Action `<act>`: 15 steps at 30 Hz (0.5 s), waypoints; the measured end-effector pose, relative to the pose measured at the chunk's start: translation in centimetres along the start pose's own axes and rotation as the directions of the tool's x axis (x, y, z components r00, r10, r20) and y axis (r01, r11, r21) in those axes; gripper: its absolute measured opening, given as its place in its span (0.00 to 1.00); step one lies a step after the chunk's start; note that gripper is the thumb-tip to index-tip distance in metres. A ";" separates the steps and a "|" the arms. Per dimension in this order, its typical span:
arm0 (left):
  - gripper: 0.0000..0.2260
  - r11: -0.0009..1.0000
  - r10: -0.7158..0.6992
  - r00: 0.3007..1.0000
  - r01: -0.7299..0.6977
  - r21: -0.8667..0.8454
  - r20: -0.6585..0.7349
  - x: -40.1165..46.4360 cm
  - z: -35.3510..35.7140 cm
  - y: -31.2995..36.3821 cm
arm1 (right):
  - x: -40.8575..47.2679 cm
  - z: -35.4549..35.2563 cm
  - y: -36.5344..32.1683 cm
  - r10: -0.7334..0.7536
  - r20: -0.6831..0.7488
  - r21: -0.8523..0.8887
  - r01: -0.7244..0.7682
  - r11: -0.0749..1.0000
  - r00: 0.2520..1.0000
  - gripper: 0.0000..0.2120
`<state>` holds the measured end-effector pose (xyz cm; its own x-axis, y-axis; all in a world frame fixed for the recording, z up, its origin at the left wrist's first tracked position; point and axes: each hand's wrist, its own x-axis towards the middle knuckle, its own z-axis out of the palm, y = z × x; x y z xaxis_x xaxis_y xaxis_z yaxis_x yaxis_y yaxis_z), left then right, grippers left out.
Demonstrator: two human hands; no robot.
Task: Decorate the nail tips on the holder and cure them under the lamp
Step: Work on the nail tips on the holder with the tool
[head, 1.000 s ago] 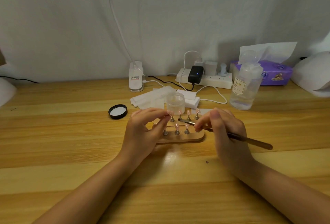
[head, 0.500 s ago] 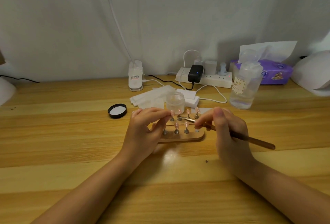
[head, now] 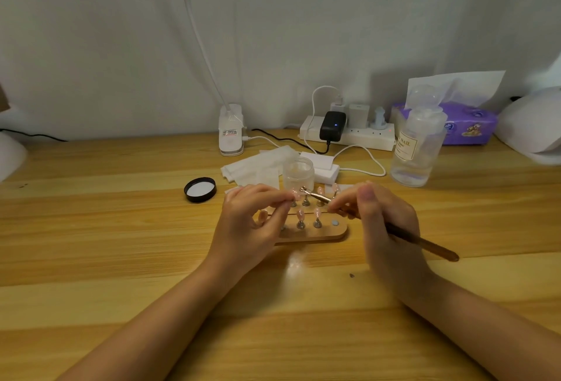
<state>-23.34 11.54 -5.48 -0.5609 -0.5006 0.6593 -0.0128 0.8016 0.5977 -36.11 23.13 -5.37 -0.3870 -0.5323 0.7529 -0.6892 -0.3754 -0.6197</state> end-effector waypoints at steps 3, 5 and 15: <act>0.08 1.000 -0.017 1.000 0.017 -0.010 0.005 0.0 -0.1 0.2 | 0.0 0.2 0.2 0.008 0.063 -0.061 -0.004 0.998 0.998 0.21; 0.08 0.999 -0.032 0.999 0.032 -0.013 0.010 0.0 -0.1 0.2 | 0.0 0.1 0.2 -0.009 0.038 -0.052 0.011 0.999 0.999 0.18; 0.06 0.998 -0.055 0.998 0.055 0.004 0.016 0.0 -0.2 0.4 | 0.0 0.4 1.0 -0.148 0.055 -0.173 0.155 0.973 0.987 0.24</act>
<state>-23.15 11.79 -5.17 -0.5722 -0.5389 0.6182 -0.0473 0.7742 0.6311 -36.59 22.47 -6.09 -0.2465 -0.5119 0.8229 -0.8362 -0.3169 -0.4476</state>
